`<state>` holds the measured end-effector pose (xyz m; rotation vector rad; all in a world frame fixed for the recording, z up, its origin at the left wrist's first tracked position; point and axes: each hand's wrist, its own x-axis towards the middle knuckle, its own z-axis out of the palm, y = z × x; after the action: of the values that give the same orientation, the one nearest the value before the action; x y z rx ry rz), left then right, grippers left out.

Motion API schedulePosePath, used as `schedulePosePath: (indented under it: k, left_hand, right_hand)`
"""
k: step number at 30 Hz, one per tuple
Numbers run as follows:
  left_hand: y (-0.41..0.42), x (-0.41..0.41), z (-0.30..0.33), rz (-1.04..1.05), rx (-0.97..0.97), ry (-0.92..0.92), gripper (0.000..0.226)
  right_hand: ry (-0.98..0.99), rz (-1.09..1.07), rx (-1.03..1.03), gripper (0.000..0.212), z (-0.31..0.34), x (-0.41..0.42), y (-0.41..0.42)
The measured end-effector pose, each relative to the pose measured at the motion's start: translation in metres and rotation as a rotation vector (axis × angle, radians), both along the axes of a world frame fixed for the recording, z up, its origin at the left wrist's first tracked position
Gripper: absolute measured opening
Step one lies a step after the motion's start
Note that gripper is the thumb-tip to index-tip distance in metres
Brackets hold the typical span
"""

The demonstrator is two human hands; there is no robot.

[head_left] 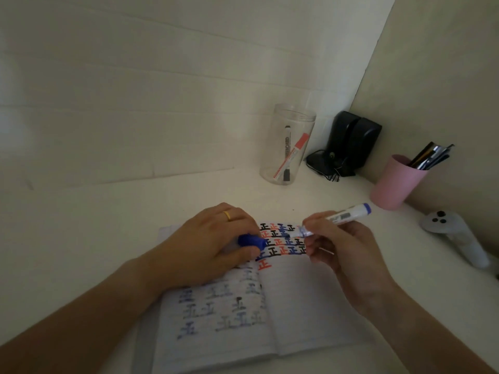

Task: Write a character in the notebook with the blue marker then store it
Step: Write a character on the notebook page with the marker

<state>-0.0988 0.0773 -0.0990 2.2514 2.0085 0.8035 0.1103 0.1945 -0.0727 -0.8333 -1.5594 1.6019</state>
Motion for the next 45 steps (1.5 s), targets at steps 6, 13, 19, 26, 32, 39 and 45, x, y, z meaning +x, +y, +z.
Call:
schedulePosePath:
  k: [6,13,19,26,32,39,45]
  left_hand:
    - [0.008,-0.009,-0.007,-0.055,0.0,0.054,0.029]
    - [0.011,-0.012,-0.011,-0.066,0.016,0.035,0.028]
    - [0.012,-0.011,-0.011,-0.065,0.032,0.027,0.026]
    - [0.012,-0.011,-0.011,-0.065,0.035,0.021,0.025]
    - [0.013,-0.011,-0.011,-0.063,0.037,0.013,0.025]
    - [0.012,-0.011,-0.011,-0.059,0.034,0.021,0.024]
    - [0.013,-0.011,-0.011,-0.061,0.043,0.023,0.024]
  right_hand:
    - [-0.125,-0.021,0.156,0.014,-0.024,0.004,-0.009]
    - [-0.259,-0.009,0.31,0.003,-0.029,0.003,-0.01]
    - [-0.346,-0.02,0.361,0.006,-0.03,0.003,-0.011]
    - [-0.344,-0.077,0.325,0.003,-0.031,0.005,-0.01]
    - [-0.361,-0.053,0.348,0.005,-0.031,0.005,-0.01]
    - [-0.336,-0.07,0.329,0.003,-0.033,0.005,-0.008]
    - [-0.296,-0.065,0.312,0.004,-0.032,0.006,-0.008]
